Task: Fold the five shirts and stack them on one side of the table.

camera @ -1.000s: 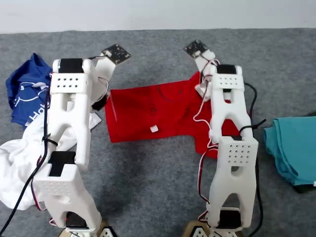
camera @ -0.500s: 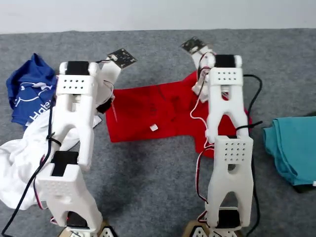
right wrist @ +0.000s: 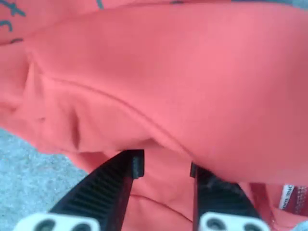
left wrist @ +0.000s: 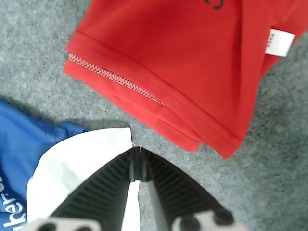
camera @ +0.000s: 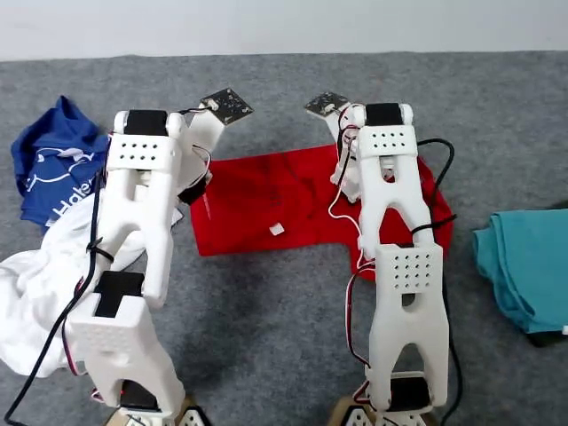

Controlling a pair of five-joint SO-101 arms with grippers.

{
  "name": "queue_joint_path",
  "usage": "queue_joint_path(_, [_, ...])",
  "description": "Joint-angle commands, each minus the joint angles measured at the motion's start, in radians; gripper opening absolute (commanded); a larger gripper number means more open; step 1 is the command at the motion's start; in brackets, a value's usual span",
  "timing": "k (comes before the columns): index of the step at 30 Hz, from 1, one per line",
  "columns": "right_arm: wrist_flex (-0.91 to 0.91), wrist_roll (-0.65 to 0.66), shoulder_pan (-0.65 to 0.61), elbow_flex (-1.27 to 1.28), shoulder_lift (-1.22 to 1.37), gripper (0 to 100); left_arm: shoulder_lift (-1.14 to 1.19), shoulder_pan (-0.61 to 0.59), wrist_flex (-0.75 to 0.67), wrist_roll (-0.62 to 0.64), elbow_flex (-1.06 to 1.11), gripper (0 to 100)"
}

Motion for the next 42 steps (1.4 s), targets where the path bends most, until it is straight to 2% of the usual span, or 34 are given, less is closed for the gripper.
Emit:
queue_joint_path(1, [0.041, -0.011, 0.018, -0.048, -0.07, 17.3, -0.015, -0.002, -0.014, 0.006, -0.005, 0])
queue_joint_path(10, [0.047, -0.017, 0.008, -0.041, -0.139, 17.3, -0.014, 0.003, -0.014, 0.006, -0.005, 0])
queue_joint_path(16, [0.048, -0.077, -0.019, -0.031, -0.136, 17.3, -0.014, 0.0, -0.014, 0.006, -0.005, 0])
queue_joint_path(24, [0.042, -0.155, -0.074, 0.118, -0.193, 17.4, -0.012, -0.002, -0.014, 0.006, -0.005, 0])
queue_joint_path(37, [-0.101, -0.158, -0.071, 0.117, -0.044, 17.2, -0.008, 0.0, -0.014, 0.006, -0.005, 0])
queue_joint_path(39, [-0.128, -0.153, -0.071, 0.117, -0.025, 15.4, -0.008, 0.0, -0.014, 0.006, -0.004, 0])
queue_joint_path(42, [-0.134, -0.152, -0.058, 0.114, -0.022, 6.9, -0.008, 0.0, -0.014, 0.006, -0.004, 0])
